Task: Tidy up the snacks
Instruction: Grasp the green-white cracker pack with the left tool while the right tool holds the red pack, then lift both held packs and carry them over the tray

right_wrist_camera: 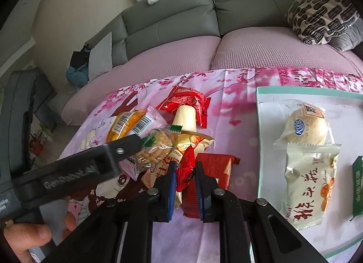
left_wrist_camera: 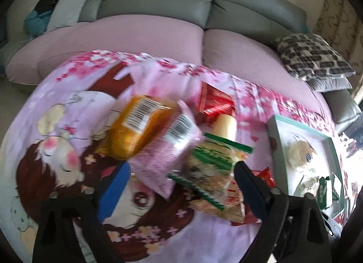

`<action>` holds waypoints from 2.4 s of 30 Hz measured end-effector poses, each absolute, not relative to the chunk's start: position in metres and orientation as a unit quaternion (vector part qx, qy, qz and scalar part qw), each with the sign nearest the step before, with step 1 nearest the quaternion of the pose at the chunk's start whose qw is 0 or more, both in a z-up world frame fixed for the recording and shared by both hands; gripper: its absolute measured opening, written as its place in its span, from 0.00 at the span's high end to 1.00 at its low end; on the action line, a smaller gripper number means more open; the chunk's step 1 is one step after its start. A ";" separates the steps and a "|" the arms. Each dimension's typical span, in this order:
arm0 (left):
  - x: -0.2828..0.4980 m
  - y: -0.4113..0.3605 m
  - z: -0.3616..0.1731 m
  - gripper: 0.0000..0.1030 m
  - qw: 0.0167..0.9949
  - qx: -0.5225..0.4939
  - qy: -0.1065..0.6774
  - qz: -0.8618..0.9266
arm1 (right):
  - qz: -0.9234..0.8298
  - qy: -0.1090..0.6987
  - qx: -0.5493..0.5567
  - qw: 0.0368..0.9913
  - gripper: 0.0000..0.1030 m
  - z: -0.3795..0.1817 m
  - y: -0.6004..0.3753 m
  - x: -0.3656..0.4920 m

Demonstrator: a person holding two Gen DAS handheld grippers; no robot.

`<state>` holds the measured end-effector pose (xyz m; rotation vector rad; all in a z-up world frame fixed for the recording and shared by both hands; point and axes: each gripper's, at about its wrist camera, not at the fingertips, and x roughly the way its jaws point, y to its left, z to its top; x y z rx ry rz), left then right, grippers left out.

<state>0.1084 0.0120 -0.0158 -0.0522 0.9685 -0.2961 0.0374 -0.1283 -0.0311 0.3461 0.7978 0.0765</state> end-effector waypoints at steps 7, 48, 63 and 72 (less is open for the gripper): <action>0.111 -0.008 -0.026 0.20 0.872 -0.005 0.465 -0.151 | 0.034 0.391 0.171 0.904 0.84 -0.033 -0.134 0.037; 0.117 -0.018 -0.038 0.32 0.859 -0.041 0.481 -0.171 | 0.020 0.403 0.187 0.895 0.84 -0.040 -0.147 0.036; 0.127 -0.006 -0.047 0.32 0.842 -0.129 0.490 -0.184 | 0.021 0.403 0.188 0.895 0.84 -0.040 -0.147 0.036; 0.126 0.005 -0.046 0.35 0.847 -0.136 0.490 -0.157 | 0.021 0.403 0.188 0.896 0.84 -0.041 -0.147 0.036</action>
